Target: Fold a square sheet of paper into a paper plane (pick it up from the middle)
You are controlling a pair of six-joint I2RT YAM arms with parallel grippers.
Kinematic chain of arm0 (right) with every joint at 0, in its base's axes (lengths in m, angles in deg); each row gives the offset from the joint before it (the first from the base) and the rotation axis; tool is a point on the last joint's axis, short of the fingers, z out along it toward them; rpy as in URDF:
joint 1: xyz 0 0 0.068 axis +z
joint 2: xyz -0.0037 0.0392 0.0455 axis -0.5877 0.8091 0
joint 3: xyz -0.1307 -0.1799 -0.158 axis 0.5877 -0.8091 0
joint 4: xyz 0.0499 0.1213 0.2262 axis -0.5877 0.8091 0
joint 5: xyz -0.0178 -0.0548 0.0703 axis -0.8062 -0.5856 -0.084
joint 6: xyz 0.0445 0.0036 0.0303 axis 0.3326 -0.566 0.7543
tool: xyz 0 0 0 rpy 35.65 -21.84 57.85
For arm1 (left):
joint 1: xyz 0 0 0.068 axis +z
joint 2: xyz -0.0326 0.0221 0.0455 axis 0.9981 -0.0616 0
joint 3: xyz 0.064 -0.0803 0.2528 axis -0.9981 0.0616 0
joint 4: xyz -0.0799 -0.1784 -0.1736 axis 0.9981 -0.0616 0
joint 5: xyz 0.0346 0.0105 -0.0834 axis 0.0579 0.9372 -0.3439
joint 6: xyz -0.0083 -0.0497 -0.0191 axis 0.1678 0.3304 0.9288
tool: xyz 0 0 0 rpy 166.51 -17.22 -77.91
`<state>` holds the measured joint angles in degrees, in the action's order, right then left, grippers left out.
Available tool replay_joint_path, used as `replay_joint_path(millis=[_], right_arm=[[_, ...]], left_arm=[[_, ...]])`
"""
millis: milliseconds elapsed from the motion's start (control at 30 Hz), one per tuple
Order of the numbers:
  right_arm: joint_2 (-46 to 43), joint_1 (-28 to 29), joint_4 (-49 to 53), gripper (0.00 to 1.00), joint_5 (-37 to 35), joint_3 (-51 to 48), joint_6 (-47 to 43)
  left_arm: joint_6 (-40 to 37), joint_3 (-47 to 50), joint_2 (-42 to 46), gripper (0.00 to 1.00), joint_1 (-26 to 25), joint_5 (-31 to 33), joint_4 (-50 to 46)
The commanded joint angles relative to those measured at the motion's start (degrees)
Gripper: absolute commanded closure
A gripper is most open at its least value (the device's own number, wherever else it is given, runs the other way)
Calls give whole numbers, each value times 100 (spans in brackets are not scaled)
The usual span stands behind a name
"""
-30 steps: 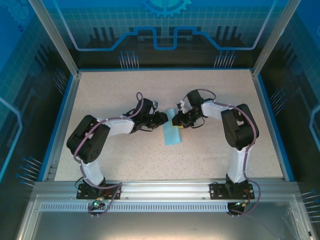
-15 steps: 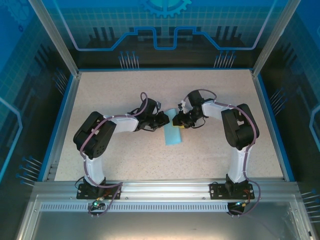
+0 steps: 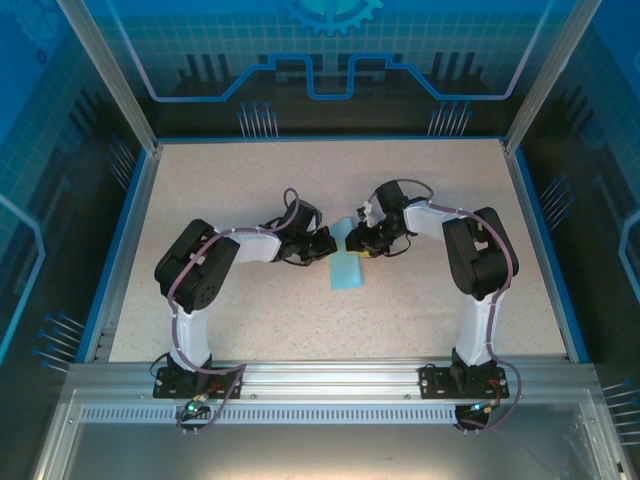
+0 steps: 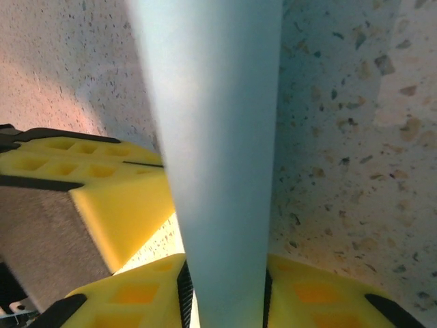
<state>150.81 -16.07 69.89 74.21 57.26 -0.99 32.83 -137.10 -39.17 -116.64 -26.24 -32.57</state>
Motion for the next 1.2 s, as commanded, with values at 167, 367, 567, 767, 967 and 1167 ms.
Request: replay_joint_path(millis=[167, 367, 567, 767, 967, 1167], right_arm=[[-366, -60, 452, 61, -161, 159, 120], [-420, -53, 678, 55, -587, 270, -93], [-153, 122, 890, 50, -689, 503, -437], [8, 195, 975, 49, -901, 604, -521], [93, 222, 1066, 49, -1032, 672, -576], [74, 240, 1128, 49, -1333, 670, -590]], left_arm=[[-148, -253, -186, 99, -37, 62, -344], [-149, -278, -186, 99, -39, 27, -372], [-154, -310, -195, 99, -41, -24, -390], [-176, -341, -203, 99, -40, -39, -442], [-200, -371, -210, 99, -40, -41, -483], [-206, -393, -212, 99, -47, -41, -513]])
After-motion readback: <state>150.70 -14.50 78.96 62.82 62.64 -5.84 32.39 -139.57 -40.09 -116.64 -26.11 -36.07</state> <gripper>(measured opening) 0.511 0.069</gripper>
